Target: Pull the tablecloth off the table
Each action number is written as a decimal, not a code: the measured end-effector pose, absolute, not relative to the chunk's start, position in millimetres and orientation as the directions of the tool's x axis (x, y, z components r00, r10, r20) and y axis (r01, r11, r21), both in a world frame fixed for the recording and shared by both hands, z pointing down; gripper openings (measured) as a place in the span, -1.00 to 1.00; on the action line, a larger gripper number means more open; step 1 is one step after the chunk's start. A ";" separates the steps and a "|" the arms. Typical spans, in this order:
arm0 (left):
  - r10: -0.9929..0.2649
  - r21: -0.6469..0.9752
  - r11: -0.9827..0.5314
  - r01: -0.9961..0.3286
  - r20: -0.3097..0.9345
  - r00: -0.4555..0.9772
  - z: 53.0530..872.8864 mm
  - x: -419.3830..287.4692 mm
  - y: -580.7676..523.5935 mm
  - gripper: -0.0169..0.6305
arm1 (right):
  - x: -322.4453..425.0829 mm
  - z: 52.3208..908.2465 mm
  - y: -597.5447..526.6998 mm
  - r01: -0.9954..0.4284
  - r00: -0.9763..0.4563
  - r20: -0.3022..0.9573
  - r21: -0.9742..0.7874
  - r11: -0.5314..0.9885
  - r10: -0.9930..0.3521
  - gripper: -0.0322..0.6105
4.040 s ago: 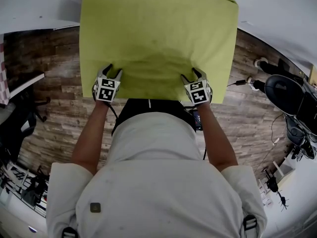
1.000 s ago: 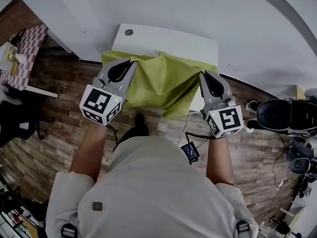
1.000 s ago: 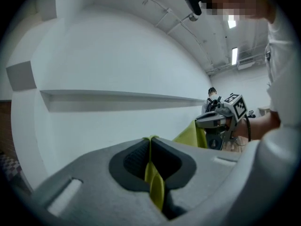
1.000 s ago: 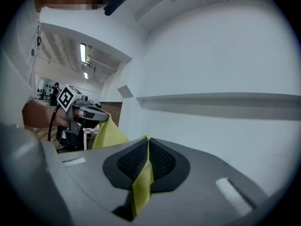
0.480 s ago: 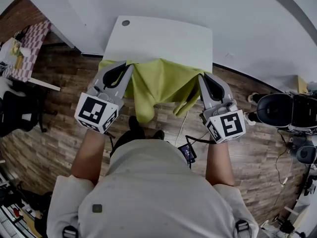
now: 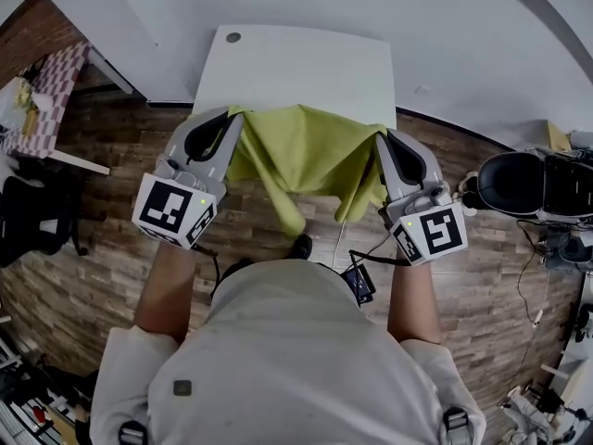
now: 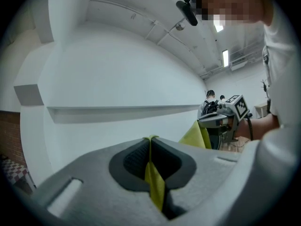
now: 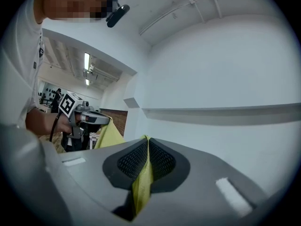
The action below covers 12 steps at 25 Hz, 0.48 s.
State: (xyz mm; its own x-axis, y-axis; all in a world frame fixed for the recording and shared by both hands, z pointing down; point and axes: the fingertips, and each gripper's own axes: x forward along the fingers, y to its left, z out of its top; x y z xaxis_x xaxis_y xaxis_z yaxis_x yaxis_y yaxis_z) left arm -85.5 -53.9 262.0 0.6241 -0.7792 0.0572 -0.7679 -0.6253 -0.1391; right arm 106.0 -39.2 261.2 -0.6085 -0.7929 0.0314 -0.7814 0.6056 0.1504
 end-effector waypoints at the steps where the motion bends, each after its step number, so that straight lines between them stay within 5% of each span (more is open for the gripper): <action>1: -0.776 -0.135 -0.629 -0.765 0.053 0.629 261.4 -94.3 -49.3 -0.94 | 99.4 259.6 -33.7 -0.786 -0.603 0.030 0.149 0.600 -0.797 -0.84; 12: -0.717 -0.157 -0.689 -0.707 0.010 0.697 237.8 -193.1 30.4 -0.94 | -10.8 246.5 45.4 -0.817 -0.562 0.003 0.154 0.556 -0.827 -0.84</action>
State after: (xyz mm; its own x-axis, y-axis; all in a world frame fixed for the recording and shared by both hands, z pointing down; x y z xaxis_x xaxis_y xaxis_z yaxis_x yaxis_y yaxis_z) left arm -193.1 30.4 237.8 0.6968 -0.7172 0.0098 -0.7073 -0.6893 -0.1572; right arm -10.8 45.4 246.5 -0.5622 -0.8270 0.0030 -0.8168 0.5559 0.1542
